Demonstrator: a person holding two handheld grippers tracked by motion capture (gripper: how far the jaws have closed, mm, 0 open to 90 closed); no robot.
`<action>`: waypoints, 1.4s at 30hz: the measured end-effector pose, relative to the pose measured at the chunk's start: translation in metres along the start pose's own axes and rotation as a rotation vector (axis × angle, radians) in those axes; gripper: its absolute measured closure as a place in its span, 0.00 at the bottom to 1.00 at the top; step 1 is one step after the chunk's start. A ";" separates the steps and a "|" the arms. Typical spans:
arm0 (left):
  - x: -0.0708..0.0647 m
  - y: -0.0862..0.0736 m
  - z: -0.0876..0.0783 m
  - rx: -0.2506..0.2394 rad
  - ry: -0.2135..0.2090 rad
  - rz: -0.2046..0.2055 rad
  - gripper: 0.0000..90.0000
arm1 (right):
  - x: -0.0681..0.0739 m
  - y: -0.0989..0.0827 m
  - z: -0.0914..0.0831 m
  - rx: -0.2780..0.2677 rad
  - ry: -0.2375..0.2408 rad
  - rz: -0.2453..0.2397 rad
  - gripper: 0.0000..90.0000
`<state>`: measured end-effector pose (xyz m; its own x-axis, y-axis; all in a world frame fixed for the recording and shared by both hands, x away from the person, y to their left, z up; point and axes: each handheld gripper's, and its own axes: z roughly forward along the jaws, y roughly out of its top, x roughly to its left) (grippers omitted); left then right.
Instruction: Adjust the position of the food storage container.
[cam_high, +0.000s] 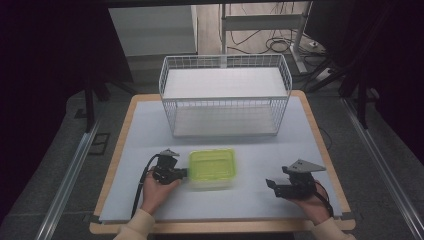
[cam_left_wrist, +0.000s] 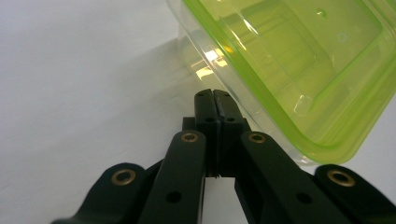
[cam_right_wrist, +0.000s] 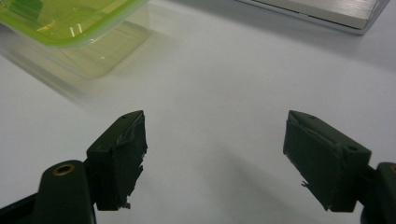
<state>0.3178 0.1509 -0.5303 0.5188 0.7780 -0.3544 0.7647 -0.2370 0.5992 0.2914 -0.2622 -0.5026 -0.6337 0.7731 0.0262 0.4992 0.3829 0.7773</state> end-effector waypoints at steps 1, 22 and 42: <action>-0.003 0.002 0.003 0.006 -0.001 0.008 1.00 | 0.000 0.000 0.000 0.000 0.002 0.000 0.24; 0.003 -0.007 -0.020 -0.057 0.031 0.007 1.00 | 0.000 0.001 -0.003 -0.037 0.014 -0.014 0.23; -0.008 -0.018 -0.067 -0.184 -0.035 -0.012 0.40 | 0.004 -0.001 -0.001 -0.064 0.071 -0.035 0.21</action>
<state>0.2741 0.1882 -0.4898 0.5256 0.7586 -0.3850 0.6898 -0.1152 0.7148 0.2879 -0.2602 -0.5022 -0.6917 0.7210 0.0413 0.4385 0.3739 0.8173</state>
